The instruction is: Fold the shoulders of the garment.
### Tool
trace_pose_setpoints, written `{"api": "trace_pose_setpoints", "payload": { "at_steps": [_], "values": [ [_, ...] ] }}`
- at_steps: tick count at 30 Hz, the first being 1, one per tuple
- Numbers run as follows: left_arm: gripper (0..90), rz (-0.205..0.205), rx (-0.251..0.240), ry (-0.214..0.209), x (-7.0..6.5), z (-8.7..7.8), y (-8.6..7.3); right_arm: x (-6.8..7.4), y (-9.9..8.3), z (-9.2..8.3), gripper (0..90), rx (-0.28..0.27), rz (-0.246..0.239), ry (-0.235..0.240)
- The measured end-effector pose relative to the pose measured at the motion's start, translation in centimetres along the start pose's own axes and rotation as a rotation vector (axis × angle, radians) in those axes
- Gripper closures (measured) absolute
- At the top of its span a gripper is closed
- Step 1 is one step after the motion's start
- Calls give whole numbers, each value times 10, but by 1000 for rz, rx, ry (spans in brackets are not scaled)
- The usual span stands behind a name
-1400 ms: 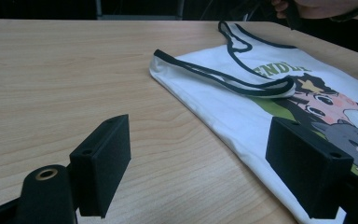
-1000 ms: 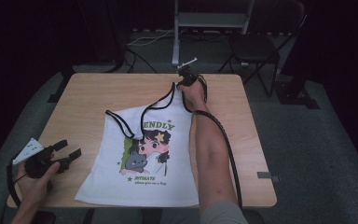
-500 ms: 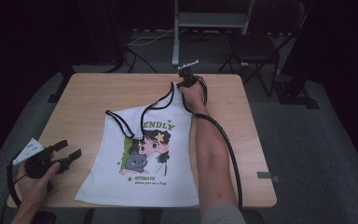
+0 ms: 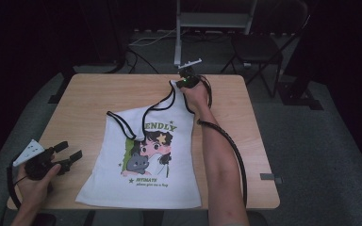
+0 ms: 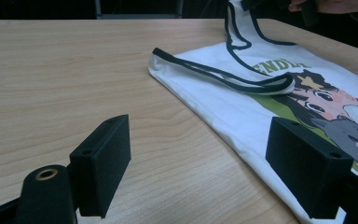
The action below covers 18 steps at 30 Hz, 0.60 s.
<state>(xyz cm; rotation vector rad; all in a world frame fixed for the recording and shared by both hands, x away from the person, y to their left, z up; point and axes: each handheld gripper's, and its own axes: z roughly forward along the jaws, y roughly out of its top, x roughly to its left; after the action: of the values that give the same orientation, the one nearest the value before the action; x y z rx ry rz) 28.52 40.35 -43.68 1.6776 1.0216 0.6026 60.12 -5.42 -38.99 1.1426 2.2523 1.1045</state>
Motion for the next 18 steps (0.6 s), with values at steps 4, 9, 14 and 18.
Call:
{"api": "trace_pose_setpoints", "payload": {
  "at_steps": [4,9,14,18],
  "values": [
    [216,2,-2,-1,0,0,0,8,2,-13,835,-13,-36,0],
    [216,9,3,2,0,-1,0,15,-1,-29,833,-28,-70,-2],
    [217,4,-1,3,0,-1,0,22,-4,-44,832,-32,-102,-5],
    [217,6,0,3,0,-1,0,29,-9,-53,831,-37,-130,0]
  ]
}}
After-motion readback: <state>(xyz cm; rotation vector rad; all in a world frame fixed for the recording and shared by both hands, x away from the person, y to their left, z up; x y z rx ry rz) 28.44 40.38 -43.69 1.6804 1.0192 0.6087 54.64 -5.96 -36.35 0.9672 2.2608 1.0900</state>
